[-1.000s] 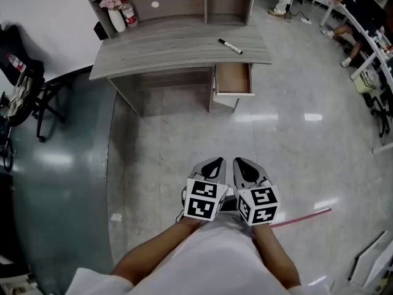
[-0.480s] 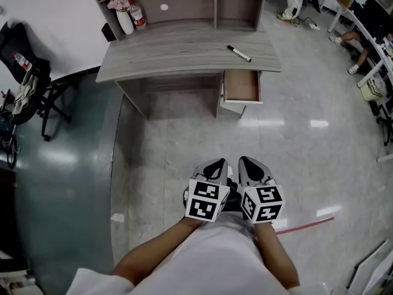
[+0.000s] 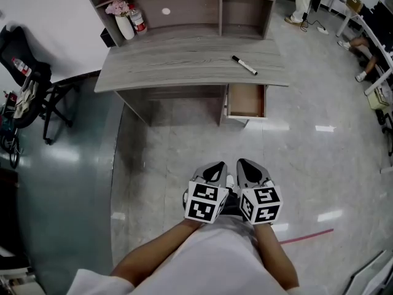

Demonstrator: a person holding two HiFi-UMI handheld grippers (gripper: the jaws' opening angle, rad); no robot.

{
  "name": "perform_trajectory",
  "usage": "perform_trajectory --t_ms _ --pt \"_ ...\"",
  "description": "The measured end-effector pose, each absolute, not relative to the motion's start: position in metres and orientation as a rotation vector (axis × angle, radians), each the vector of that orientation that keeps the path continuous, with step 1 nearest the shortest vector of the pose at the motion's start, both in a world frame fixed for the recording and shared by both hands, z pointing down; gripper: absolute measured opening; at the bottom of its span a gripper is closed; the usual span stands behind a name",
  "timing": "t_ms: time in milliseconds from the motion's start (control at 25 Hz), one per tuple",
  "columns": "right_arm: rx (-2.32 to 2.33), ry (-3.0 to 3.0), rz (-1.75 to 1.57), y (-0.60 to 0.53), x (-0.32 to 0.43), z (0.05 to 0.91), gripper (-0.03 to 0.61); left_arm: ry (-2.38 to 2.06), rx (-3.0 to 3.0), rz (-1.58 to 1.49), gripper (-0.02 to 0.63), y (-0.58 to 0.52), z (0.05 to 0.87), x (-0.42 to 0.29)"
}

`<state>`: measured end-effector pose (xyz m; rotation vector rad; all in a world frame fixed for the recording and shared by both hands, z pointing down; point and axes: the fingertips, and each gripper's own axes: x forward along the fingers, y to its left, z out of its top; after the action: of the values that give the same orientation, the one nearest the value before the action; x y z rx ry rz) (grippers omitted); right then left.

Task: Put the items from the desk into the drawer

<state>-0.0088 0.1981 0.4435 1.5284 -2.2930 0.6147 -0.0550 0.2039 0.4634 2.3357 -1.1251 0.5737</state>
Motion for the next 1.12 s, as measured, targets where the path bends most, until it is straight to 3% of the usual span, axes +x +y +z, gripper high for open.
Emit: perform_trajectory --t_ms 1120 --pt "1.44 -2.352 0.737 0.033 0.081 0.455 0.002 -1.179 2.279 0.704 0.004 0.046 0.472 0.037"
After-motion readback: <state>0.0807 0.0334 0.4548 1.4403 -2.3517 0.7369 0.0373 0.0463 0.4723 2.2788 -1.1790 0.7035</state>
